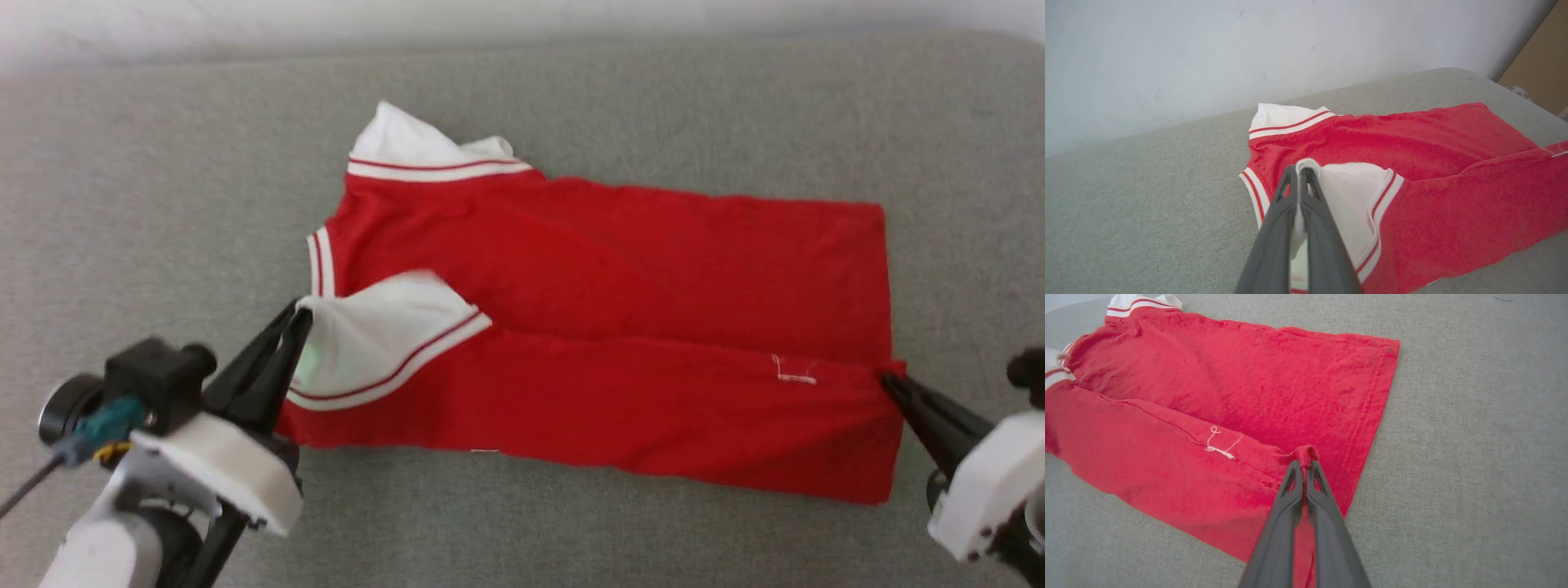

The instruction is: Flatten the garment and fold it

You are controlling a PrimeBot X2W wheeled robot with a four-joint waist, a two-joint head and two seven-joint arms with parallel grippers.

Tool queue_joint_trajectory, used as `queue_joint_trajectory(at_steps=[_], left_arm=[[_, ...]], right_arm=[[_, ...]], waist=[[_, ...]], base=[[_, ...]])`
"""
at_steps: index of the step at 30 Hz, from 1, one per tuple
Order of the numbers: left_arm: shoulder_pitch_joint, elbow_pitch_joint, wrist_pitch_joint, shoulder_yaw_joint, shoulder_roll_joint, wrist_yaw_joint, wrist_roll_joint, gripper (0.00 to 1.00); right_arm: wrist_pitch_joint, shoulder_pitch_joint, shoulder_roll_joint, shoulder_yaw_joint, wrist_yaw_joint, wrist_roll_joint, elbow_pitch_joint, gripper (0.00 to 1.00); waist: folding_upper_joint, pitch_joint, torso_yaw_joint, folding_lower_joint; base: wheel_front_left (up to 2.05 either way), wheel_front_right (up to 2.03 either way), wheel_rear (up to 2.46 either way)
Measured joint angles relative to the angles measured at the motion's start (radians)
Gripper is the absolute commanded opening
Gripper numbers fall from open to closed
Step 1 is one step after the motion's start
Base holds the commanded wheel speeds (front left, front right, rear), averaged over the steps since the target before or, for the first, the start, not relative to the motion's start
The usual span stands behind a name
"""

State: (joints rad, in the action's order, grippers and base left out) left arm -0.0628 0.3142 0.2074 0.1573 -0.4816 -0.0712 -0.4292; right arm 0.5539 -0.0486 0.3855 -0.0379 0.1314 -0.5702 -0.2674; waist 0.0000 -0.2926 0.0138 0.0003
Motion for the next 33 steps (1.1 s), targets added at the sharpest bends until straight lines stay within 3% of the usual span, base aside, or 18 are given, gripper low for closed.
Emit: queue_joint_trajectory(at_steps=[13,14,15,16,18,25,29,33], left_arm=[[-0.172,-0.300,0.053,0.092,-0.023,-0.034,0.019,0.00],[-0.181,-0.308,0.053,0.092,-0.021,-0.035,0.014,0.18],[-0.188,-0.313,0.052,0.092,-0.017,-0.035,0.010,0.31],[-0.192,-0.320,0.046,0.090,-0.011,-0.035,0.002,0.57],[-0.193,-0.333,0.028,0.086,0.002,-0.035,-0.007,1.00],[-0.172,-0.325,-0.049,0.031,0.059,-0.013,-0.082,1.00],[-0.105,-0.262,-0.137,-0.020,0.081,0.030,-0.092,1.00],[-0.022,-0.197,-0.271,-0.067,0.114,0.094,-0.066,1.00]], right_arm=[[-0.009,0.163,0.024,0.114,0.000,-0.011,0.202,0.00],[-0.009,0.169,0.024,0.115,0.001,-0.016,0.209,0.00],[-0.009,0.174,0.023,0.116,0.002,-0.022,0.217,0.25],[-0.009,0.179,0.021,0.116,0.002,-0.028,0.223,0.97],[-0.020,0.189,0.019,0.117,0.002,-0.033,0.232,1.00],[-0.081,0.178,0.013,0.115,0.001,-0.039,0.220,1.00],[-0.162,0.131,0.006,0.062,0.000,-0.012,0.158,1.00],[-0.281,0.060,-0.045,-0.029,0.000,0.083,0.098,1.00]], waist=[[0.0000,-0.142,0.030,-0.0004],[0.0000,-0.145,0.031,-0.0003],[0.0000,-0.146,0.030,-0.0003],[0.0000,-0.145,0.029,-0.0003],[0.0000,-0.141,0.027,-0.0003],[0.0000,-0.104,0.020,-0.0002],[0.0000,-0.071,0.018,-0.0002],[0.0000,-0.034,0.015,-0.0003]], base=[[0.00,0.00,0.00],[0.00,0.00,0.00],[0.00,0.00,0.00],[0.00,0.00,0.00],[0.00,0.00,0.00],[0.00,0.00,0.00],[0.00,0.00,0.00],[0.00,0.00,0.00]])
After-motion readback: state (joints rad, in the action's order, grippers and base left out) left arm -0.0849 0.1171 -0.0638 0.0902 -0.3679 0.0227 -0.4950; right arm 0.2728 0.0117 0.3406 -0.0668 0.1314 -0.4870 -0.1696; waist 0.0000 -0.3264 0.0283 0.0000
